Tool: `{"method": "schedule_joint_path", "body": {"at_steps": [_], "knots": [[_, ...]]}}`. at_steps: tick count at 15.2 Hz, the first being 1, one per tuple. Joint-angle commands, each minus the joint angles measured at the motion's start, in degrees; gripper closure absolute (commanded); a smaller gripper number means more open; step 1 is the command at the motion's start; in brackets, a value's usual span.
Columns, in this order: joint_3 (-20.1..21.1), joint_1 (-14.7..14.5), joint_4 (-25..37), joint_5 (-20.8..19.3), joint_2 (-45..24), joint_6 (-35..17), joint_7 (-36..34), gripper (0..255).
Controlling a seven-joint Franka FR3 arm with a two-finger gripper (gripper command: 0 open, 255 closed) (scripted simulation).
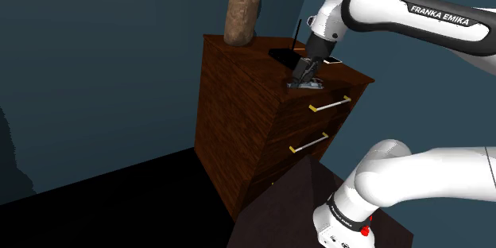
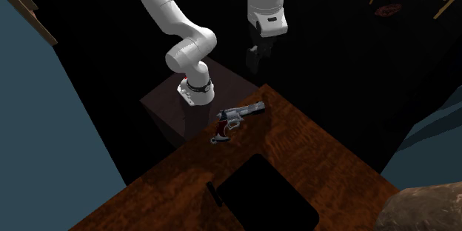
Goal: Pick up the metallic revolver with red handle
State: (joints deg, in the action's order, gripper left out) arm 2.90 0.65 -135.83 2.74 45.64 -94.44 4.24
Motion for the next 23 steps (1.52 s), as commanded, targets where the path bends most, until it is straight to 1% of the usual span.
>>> {"method": "schedule_joint_path", "body": {"at_steps": [1,4,8,12,15,16,23], "knots": [[0.00,0.00,0.00,0.00,0.00,0.00,0.00,0],[-6.24,-1.78,-0.38,-3.71,0.10,0.82,13.20,0],[-14.47,-4.36,1.44,-8.71,-2.40,1.29,30.75,0],[-22.32,-7.53,5.66,-12.73,-7.61,1.06,48.28,0],[-27.97,-10.49,10.15,-14.61,-12.99,0.56,61.42,0],[-29.34,-11.28,11.40,-14.88,-14.49,0.41,64.67,0],[-30.21,-10.92,5.86,-15.60,-14.15,-4.85,64.48,0]]}}
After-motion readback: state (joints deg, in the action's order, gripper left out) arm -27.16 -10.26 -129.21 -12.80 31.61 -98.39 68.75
